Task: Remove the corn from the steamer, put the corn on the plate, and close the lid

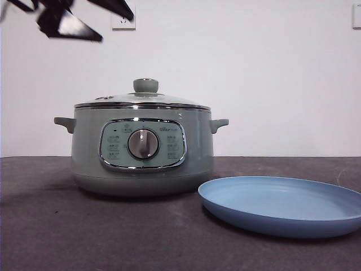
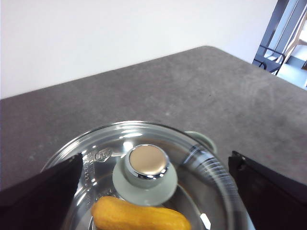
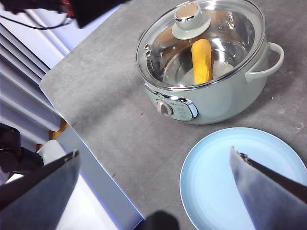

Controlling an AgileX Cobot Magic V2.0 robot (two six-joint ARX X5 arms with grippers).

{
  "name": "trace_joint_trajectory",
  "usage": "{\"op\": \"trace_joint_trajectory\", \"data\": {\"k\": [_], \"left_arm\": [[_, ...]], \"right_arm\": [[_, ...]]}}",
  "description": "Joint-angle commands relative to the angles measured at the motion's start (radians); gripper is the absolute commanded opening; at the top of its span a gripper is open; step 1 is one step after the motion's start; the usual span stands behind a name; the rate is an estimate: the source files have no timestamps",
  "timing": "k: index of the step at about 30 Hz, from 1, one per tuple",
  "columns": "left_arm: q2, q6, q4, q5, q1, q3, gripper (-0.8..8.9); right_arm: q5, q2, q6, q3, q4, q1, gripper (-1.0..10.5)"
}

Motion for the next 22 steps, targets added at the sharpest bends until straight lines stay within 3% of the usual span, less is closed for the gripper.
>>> {"op": "trace_joint_trajectory", "data": {"k": [1,10,22], "left_arm": [[0.058,-0.005,0.054,-0.016,-0.015,0.005,5.66],[0.204,-0.005,0.171,-0.053,-0.05,0.005,5.66],[0.284,0.006,0.212,-0.134,-0.101,0.005,5.63]], "right_arm": [[0.0,0.0,0.003,0.002,0.0,0.002,6.3],[0.0,0.0,0.003,0.002,-0.003,0.002,6.3],[0.0,0.0,0.003,0.002,-0.005,0.002,6.3]]}}
